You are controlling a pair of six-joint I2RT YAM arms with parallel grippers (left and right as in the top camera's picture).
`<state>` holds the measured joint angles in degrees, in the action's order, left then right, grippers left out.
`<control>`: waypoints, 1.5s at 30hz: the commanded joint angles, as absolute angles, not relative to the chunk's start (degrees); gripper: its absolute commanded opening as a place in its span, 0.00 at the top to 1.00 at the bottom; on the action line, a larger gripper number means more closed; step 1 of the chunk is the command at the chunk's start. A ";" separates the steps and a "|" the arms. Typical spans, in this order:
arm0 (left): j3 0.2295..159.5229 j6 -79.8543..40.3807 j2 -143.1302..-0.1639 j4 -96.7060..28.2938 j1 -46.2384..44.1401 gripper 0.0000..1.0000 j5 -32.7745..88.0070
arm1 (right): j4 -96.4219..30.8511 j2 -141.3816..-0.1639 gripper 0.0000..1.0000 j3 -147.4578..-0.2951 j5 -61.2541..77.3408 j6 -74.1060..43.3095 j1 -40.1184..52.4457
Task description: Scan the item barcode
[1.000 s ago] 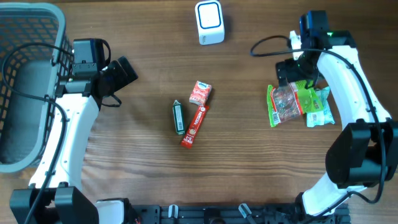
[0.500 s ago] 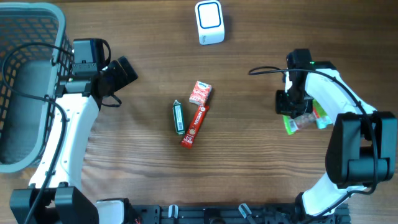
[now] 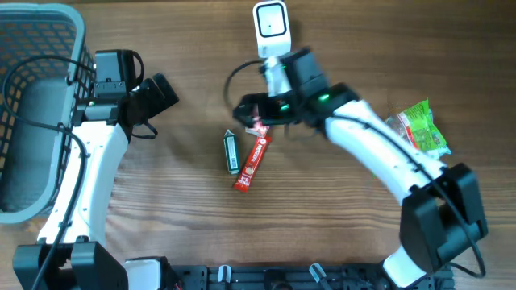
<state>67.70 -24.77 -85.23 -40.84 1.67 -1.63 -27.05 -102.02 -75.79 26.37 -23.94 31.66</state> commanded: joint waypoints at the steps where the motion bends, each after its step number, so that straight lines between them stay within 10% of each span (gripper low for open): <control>1: 68.49 -24.88 -84.86 -40.80 1.89 0.00 -1.98 | -26.00 -102.35 0.22 -76.40 10.52 -36.73 36.84; 6: 68.49 -24.88 -84.86 -40.80 1.89 0.00 -1.98 | -26.17 -106.28 0.56 -76.40 3.84 -48.14 36.60; 14: 68.49 -24.88 -84.86 -40.80 1.89 0.00 -1.98 | -26.87 -111.15 0.48 -76.38 12.19 -50.11 31.05; 45: 68.49 -24.88 -84.86 -40.80 1.89 0.00 -1.98 | -24.14 -114.98 0.66 -72.29 8.80 -58.02 32.27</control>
<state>67.70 -24.77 -85.23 -40.88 1.67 -1.61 -24.71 -113.82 -73.30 10.04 -57.01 32.21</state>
